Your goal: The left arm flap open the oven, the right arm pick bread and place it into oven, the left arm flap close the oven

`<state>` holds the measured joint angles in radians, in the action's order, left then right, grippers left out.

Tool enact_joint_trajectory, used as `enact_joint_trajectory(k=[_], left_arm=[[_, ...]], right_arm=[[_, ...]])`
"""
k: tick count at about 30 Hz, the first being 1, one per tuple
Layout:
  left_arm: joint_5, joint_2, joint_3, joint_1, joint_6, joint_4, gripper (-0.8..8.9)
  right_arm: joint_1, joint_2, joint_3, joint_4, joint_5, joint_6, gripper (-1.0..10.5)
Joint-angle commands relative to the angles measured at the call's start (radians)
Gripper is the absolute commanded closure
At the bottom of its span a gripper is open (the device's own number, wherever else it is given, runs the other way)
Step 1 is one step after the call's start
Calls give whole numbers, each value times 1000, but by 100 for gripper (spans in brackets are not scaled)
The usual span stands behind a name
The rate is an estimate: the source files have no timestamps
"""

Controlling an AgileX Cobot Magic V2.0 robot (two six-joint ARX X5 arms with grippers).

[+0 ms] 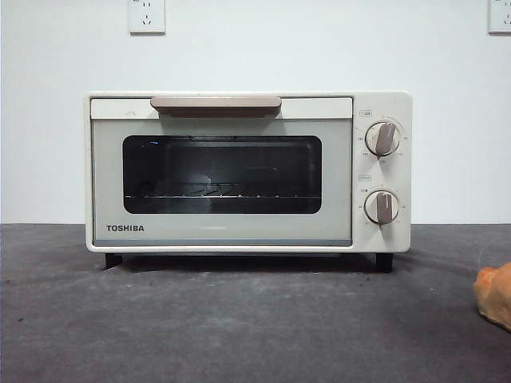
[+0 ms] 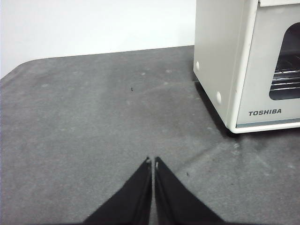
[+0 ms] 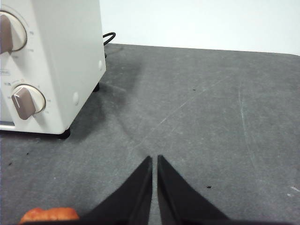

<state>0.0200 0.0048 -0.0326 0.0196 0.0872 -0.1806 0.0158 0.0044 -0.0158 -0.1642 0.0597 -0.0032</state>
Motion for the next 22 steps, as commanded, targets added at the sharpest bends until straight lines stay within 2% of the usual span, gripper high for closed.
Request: enact_joint_trajectory(k=[1,5,8,10,16,19,22], left_arm=[[-5,-2,21,-3,-41,27,794],[-5,-2,21,-3,-204,68,794],[-5,-2,20,-2,-223,114,796],[-5,0,6,-2,-282,125,796],[-4,55,-87,2,-497,122,796],[10,115,-162,3,-546,119,796],[42,198,-271,3,-549,81,796]], right_arm=[[0,-1,6,11,1,32,932],[0,-1,2,6,4,182,932],[0,-1,-26,6,24,245,934],[1,0,-61,0,31,280,935],[2,29,-211,-53,25,349,935],[2,78,-299,-86,29,363,935],[2,142,-400,-141,60,363,935]])
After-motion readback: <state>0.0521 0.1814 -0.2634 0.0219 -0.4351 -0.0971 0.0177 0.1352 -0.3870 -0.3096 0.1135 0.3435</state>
